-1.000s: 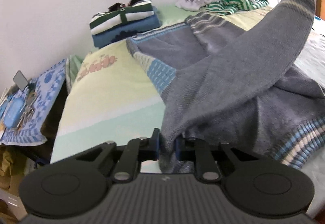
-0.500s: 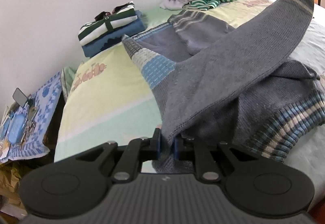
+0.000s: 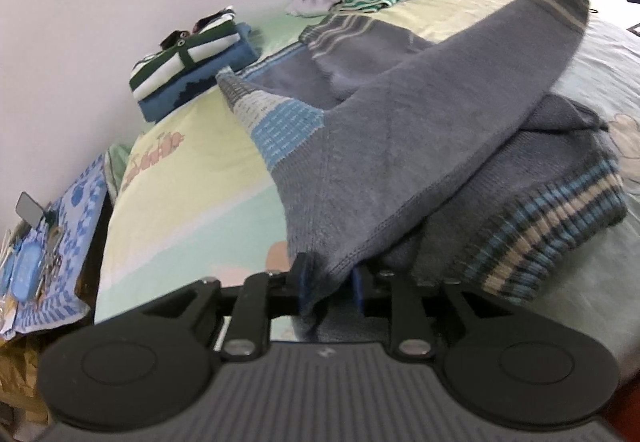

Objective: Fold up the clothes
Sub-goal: 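Lift the sweater by the striped cuff with the right gripper and fold it over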

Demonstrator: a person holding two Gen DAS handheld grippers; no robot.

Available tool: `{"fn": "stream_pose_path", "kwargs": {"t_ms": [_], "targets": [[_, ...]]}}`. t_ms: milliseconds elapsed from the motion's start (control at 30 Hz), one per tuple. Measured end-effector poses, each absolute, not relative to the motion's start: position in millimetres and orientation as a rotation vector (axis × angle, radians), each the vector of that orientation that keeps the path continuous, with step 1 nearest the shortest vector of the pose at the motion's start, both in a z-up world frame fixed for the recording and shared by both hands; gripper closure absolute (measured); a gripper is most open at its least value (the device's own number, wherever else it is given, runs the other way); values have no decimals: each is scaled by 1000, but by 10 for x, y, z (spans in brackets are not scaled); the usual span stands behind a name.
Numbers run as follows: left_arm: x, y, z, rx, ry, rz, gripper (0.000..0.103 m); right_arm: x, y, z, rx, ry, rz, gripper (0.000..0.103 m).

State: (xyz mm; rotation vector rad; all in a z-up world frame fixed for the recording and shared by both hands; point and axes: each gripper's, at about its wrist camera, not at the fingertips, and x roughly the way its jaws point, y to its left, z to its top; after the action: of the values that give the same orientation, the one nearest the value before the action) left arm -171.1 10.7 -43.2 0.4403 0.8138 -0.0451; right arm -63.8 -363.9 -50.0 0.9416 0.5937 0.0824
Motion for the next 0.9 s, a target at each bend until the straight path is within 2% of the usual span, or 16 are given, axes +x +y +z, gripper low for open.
{"fn": "stream_pose_path", "kwargs": {"t_ms": [100,267,400,467,500,700,900], "targets": [[-1718,100,-419,436,821,-42,74,-624,-3686,-503,935,581,69,96],[-1704,80,-408,416,821,-44,72,-546,-3758,-610,966,626,62,96],[-1671,45,-436,432,822,-28,71,-568,-3651,-683,893,717,71,82],[-1657,37,-431,430,825,-25,71,-612,-3601,-684,826,740,55,67],[-1652,38,-430,432,826,-25,70,-625,-3598,-694,817,753,49,65],[-1620,13,-434,443,831,-19,68,-608,-3525,-793,785,794,22,63],[-1593,-5,-441,459,831,-15,70,-452,-3366,-876,774,739,47,63]]}}
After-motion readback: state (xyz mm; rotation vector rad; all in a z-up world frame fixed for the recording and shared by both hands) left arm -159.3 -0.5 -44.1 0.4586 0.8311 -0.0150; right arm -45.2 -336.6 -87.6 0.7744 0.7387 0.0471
